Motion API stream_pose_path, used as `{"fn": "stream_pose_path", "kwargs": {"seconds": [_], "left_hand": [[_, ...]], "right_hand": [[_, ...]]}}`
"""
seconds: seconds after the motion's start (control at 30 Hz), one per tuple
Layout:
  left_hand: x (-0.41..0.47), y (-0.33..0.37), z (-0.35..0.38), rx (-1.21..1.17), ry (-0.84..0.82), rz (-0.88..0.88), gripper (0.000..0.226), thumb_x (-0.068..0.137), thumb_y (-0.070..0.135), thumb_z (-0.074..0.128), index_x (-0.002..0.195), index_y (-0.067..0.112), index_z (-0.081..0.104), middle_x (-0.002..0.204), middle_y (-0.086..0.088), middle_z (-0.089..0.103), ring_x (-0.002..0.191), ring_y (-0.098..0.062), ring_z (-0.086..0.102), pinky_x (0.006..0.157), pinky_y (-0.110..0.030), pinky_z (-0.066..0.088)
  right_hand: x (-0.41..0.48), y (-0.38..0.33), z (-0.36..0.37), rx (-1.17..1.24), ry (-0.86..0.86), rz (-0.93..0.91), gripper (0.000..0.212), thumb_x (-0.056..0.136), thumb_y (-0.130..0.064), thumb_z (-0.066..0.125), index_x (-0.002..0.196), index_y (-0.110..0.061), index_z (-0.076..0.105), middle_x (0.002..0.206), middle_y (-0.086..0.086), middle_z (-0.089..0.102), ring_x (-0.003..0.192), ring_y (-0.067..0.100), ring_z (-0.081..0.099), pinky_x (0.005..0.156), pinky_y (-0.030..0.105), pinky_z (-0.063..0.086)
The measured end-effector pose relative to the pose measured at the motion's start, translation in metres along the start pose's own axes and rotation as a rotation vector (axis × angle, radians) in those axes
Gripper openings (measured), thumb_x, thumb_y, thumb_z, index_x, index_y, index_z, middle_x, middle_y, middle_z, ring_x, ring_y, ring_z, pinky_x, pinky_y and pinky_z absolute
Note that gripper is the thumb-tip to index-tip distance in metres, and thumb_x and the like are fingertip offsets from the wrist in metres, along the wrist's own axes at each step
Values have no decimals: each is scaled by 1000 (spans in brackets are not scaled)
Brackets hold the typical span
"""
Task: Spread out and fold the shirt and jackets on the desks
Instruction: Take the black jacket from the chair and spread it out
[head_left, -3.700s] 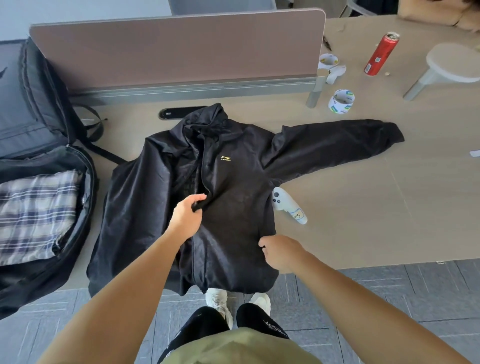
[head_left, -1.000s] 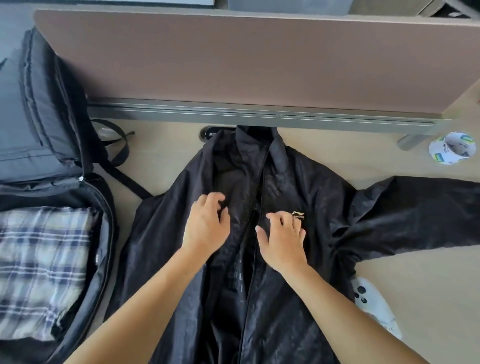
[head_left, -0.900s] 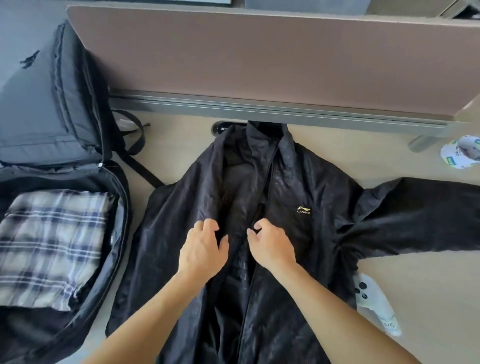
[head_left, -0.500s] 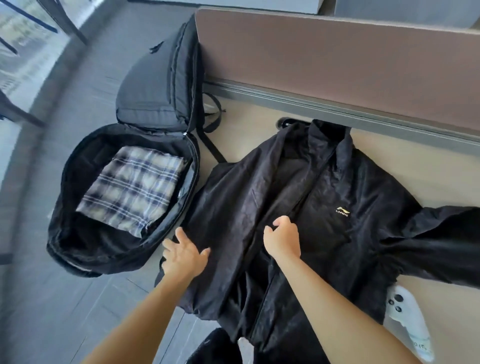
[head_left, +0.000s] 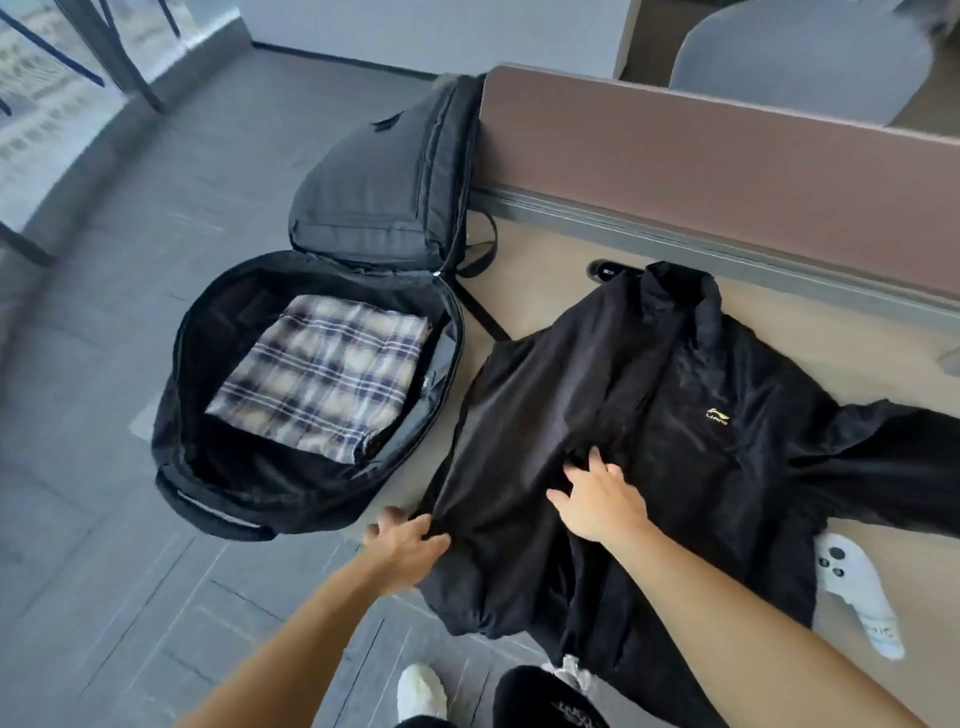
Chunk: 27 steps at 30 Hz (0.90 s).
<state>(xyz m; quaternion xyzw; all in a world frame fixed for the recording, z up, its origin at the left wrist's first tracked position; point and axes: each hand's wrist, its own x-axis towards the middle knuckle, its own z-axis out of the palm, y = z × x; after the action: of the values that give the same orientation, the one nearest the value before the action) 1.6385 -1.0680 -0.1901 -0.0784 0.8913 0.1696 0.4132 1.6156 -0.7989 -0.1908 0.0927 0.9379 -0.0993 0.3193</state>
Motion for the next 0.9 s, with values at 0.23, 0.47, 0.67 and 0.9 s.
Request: {"fn": "stream_pose_path", "kwargs": {"seconds": [0.23,0.47,0.67,0.9], "left_hand": [[-3,-21,8,-294,-25,168,25,94,20,56,70,13,55,71,-4,56,60,-18,50,54,-24,37],[3,-32,13,-59,-69,184,28,85,40,71,91,13,67,78,-2,62,79,-23,65,61,-28,41],[-13,-11,-23,-149,56,309,16,98,28,55,99,12,55,99,-8,66,96,-28,63,71,-32,42],[-46,24,-161,-256,35,489,36,99,47,53,107,12,58,102,-13,67,93,-29,65,83,-44,53]], "right_hand": [[-41,-12,22,-93,-66,425,72,99,-63,27,154,-17,33,163,5,18,145,31,24,105,41,36],[-49,22,54,121,-88,353,81,98,-65,34,160,-22,6,167,-2,-10,146,37,24,113,46,35],[-45,-20,30,100,265,358,73,97,-45,53,155,-15,20,160,13,22,139,36,34,112,47,35],[-16,-104,4,405,394,-392,62,99,-51,40,154,-24,32,154,2,36,139,27,38,113,43,36]]}}
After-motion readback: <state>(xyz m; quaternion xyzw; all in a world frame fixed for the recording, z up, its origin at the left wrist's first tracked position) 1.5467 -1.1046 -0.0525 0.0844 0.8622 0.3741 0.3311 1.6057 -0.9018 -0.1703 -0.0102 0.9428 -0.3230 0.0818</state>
